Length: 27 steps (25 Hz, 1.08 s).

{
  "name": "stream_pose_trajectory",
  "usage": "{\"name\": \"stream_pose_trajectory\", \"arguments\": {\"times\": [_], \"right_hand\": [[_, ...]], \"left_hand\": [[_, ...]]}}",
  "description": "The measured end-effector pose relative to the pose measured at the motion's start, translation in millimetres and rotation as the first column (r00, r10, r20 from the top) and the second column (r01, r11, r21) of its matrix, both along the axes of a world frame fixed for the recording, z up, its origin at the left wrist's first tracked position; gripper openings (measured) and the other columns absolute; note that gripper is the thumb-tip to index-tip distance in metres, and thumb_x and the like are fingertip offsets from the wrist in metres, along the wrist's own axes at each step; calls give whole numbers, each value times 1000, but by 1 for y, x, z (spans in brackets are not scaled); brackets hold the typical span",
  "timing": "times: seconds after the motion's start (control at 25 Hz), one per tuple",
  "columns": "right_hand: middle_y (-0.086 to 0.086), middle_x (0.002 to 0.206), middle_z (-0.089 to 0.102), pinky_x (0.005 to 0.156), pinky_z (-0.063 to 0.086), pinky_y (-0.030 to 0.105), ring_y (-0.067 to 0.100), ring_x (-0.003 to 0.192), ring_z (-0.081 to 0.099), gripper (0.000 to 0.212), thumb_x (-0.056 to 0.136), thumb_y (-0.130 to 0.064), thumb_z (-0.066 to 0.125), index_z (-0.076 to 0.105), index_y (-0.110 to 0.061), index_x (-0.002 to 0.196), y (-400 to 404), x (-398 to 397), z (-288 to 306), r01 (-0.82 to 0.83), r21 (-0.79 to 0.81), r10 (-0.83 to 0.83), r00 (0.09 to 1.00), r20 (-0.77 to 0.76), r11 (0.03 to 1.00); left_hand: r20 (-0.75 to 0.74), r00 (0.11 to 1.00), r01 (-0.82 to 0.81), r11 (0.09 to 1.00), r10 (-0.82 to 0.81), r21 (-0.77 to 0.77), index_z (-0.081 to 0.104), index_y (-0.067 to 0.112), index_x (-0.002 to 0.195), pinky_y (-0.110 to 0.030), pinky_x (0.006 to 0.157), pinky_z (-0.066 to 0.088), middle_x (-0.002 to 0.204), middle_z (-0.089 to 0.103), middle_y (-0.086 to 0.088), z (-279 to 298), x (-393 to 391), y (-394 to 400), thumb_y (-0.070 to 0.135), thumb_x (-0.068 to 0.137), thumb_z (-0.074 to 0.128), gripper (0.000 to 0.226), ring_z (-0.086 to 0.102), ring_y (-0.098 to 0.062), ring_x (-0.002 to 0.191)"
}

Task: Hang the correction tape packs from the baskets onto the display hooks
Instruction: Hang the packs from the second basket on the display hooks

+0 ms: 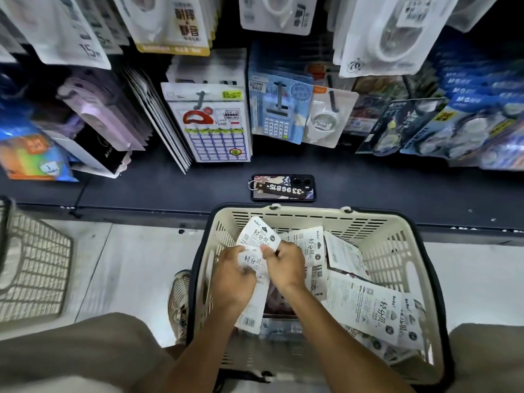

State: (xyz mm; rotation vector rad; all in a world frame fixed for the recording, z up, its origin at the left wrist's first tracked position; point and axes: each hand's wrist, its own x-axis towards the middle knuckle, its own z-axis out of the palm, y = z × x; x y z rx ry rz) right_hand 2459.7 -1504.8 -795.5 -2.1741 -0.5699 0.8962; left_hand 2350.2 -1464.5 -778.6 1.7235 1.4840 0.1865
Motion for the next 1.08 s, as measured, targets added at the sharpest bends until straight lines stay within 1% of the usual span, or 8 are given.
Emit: {"name": "stream_pose_trajectory", "arguments": {"times": [0.24, 0.32, 0.44, 0.6, 0.72, 0.88, 1.0, 1.08], "right_hand": [[9, 71, 69, 61, 45, 33, 28, 64, 61, 29, 97, -29, 62, 68, -7, 79, -29, 36, 78, 164, 154, -211, 905, 368, 974], [11, 67, 66, 61, 45, 35, 31, 63, 59, 33, 97, -29, 60, 62, -7, 72, -40, 61, 109, 224, 147, -267, 841, 471, 963], [3, 52, 56, 53, 36, 32, 27, 53, 50, 37, 90, -22, 62, 51, -10, 56, -51, 79, 130, 242, 90, -257, 865, 432, 966], [0, 44, 55, 57, 48, 35, 22, 44, 52, 20, 81, -12, 62, 57, -11, 62, -45, 82, 115, 486, 72, -453, 850, -269, 871], [5, 56, 65, 56, 55, 31, 20, 50, 62, 31, 95, -31, 64, 67, -8, 75, -52, 77, 90, 275, 75, -208, 854, -477, 959], [-13, 96, 76, 91, 58, 41, 20, 102, 70, 12, 90, -41, 72, 73, -30, 94, -71, 91, 58, 311, 220, -208, 897, -391, 925], [1, 121, 74, 100, 53, 50, 28, 115, 69, 51, 86, -54, 72, 66, -27, 128, -70, 73, 50, 124, 202, 49, 729, -683, 972], [1, 121, 74, 100, 53, 49, 26, 114, 70, 65, 77, -49, 83, 61, -26, 134, -69, 60, 50, 27, 201, 124, 705, -698, 979]], "left_hand": [[184, 937, 262, 946, -296, 190, 42, 23, 153, -31, 121, 22, 162, 32, 2, 38, 33, -23, 56, 94, 53, 69, 28, -15, 149], [83, 868, 462, 857, -489, 227, 31, 25, 158, -35, 123, 17, 163, 31, 5, 54, 49, -32, 79, 80, 47, 96, 27, -15, 149], [-70, 775, 632, 770, -628, 92, 10, 28, 162, -44, 116, 31, 160, 40, 1, 65, 74, -50, 75, 67, 66, 120, 43, -25, 142], [39, 921, 389, 921, -388, -22, 54, 38, 135, -28, 83, 51, 103, 71, 15, 54, 80, -46, 48, 72, 83, 69, 67, -20, 100], [222, 948, 288, 915, -230, -282, 73, 28, 99, -30, 76, 61, 77, 76, 15, 32, 57, -31, 19, 70, 90, 34, 73, -9, 75], [421, 890, 137, 777, 175, -614, 68, 22, 105, -15, 57, 56, 96, 80, 11, 26, 42, -11, 14, 65, 93, 47, 74, 2, 74], [438, 796, -17, 739, 417, -673, 63, 16, 128, -36, 70, 63, 109, 79, -6, 34, 55, -10, 38, 53, 93, 84, 78, -23, 92], [377, 813, -151, 786, 444, -600, 48, 18, 146, -50, 95, 58, 126, 73, -6, 38, 60, -12, 59, 49, 94, 115, 70, -29, 115]]}}
